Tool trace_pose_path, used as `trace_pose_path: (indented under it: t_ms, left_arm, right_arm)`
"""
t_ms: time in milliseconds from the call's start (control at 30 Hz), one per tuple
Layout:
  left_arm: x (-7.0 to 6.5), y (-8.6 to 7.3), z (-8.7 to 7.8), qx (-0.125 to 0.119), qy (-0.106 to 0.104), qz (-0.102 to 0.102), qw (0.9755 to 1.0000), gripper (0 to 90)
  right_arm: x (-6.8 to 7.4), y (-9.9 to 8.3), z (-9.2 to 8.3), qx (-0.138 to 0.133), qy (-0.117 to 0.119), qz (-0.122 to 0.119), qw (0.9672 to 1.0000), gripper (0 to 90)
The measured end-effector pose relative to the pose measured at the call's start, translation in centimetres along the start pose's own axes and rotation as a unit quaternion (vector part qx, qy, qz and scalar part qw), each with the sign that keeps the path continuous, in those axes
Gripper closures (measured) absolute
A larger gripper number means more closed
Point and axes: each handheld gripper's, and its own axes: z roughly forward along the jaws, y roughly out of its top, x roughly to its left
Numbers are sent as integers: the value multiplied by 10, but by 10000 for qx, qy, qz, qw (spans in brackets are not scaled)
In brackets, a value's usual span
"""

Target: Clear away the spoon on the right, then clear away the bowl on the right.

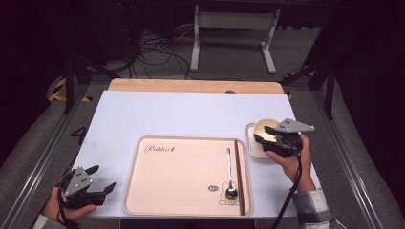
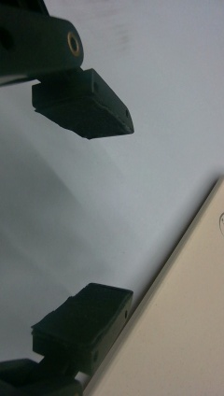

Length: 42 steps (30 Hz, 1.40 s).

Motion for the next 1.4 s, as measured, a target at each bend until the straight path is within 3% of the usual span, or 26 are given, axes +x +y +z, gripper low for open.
trace_pose_path:
  t_ms: [100,133,167,200,300,333,467,600,800,1000,1167,1267,1400]
  left_arm:
    - [-1,-1,-1,-11,-5,3,10000,191]
    - [-1,-1,-1,-11,-5,3,10000,191]
    - [-1,0,-1,-5,0,4,10000,191]
    - [-1,0,0,-8,-11,7,10000,191]
    - [-2,2,2,18,-7,16,10000,191]
    - [-2,2,3,24,-20,35,10000,191]
    - [-2,1,4,58,-25,17,10000,191]
    - [-1,2,5,55,-34,17,10000,191]
    - [-1,3,8,96,-51,46,9999,191]
    - [-3,3,6,97,-22,89,9999,191]
    - [-3,4,6,125,-6,100,9999,191]
    - [-3,4,7,149,-4,118,9998,191]
    - [-3,3,7,167,10,124,9998,191]
  right_arm:
    - [-27,-3,-3,130,-467,375,9981,421]
    - [-27,-3,-3,130,-467,375,9981,421]
    - [-36,-4,-3,195,-452,572,9972,399]
    - [-47,-7,-2,346,-404,815,9952,370]
    - [-70,-14,2,559,-604,1111,9904,341]
    - [-76,-16,3,637,-535,1249,9887,322]
    - [-95,-25,9,893,-602,1525,9824,297]
    - [-110,-34,10,752,-488,1997,9757,297]
    - [-113,-45,23,801,-48,2360,9684,343]
    - [-107,-53,35,984,62,2326,9676,405]
    - [-104,-59,43,1161,304,2238,9672,446]
    - [-103,-61,47,1093,538,2324,9650,514]
    - [-102,-61,47,1074,576,2359,9641,583]
